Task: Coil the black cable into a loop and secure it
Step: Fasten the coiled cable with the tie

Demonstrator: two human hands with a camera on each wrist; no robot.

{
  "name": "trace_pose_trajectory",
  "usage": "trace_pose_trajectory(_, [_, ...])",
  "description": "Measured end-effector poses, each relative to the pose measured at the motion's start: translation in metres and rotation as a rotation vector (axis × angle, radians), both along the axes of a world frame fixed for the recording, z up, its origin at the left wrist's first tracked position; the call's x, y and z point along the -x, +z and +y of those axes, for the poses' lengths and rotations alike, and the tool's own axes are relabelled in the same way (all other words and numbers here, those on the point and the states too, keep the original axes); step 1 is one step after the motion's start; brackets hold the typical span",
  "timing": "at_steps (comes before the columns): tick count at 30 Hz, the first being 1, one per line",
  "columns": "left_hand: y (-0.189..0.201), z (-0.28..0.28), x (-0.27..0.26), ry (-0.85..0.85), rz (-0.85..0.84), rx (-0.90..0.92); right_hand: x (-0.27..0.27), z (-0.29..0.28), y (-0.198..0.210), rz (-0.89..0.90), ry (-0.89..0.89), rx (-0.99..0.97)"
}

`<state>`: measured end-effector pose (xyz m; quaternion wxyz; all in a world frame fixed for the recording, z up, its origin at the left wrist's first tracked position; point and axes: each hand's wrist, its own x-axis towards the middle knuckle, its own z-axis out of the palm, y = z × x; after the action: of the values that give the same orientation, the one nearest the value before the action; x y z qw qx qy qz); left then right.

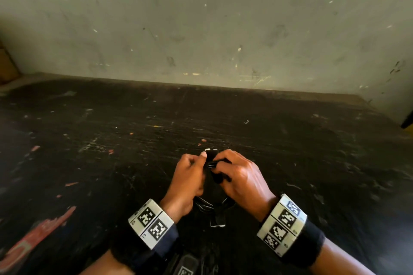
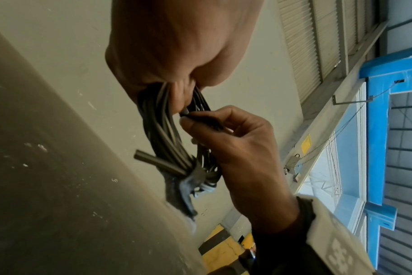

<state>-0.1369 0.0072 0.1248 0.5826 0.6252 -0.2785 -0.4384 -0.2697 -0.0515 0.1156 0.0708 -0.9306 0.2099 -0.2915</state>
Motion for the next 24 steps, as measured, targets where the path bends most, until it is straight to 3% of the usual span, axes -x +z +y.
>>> trace_pose_trajectory(10, [0.0, 0.003, -0.006, -0.2, 0.09, 0.032, 0.001, -0.004, -0.006, -0.067, 0.001, -0.003])
trace_pose_trajectory(21, [-0.009, 0.001, -0.002, -0.199, 0.11, 0.044, 0.017, -0.013, 0.01, 0.012, 0.101, 0.064])
trace_pose_trajectory(24, [-0.011, -0.001, -0.001, -0.226, 0.061, 0.051, 0.016, -0.018, 0.012, -0.067, 0.124, -0.06])
